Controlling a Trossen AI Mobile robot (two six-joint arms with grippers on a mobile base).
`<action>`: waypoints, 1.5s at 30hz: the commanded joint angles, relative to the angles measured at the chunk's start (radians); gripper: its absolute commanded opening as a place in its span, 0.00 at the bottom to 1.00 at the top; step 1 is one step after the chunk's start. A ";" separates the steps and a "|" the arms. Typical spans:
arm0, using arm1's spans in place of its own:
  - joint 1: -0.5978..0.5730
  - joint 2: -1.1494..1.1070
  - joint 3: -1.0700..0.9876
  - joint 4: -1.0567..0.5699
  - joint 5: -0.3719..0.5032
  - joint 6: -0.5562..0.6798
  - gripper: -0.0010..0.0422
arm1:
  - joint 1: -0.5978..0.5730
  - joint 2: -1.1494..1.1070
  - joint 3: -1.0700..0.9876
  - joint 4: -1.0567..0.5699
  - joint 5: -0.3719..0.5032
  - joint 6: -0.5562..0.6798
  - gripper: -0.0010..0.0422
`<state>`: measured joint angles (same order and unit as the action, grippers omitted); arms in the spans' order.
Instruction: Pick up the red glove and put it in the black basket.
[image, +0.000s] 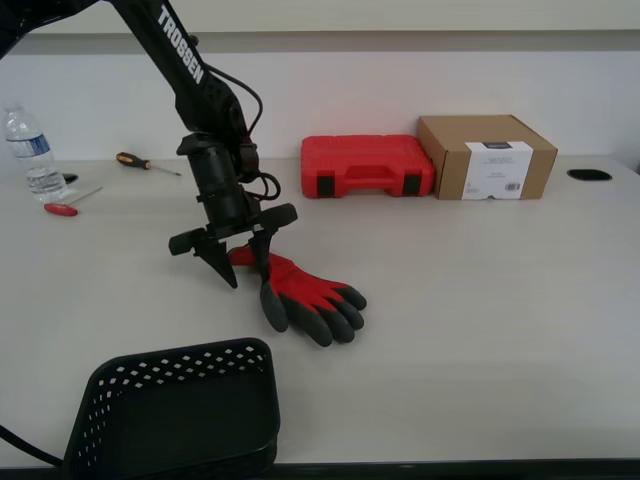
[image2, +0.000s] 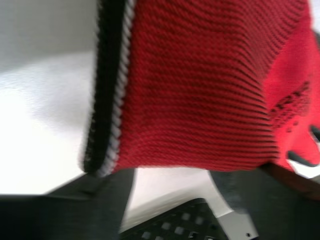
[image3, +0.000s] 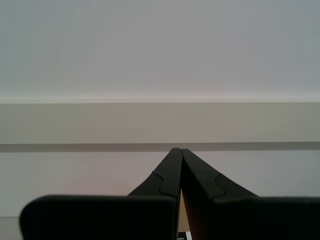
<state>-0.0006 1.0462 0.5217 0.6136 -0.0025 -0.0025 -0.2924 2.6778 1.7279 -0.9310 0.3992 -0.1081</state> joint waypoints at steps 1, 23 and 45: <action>0.000 0.000 0.001 0.004 0.000 0.003 0.02 | -0.006 0.000 0.010 -0.048 0.010 0.011 0.40; 0.001 0.000 0.001 0.003 0.000 0.003 0.02 | -0.120 0.002 -0.007 0.161 0.014 -0.064 0.16; 0.001 0.000 0.001 0.003 0.000 0.003 0.02 | -0.174 0.032 0.092 -0.079 -0.207 0.050 0.02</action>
<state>-0.0002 1.0462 0.5217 0.6132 -0.0025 -0.0025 -0.4664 2.7293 1.8175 -1.0111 0.1925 -0.0624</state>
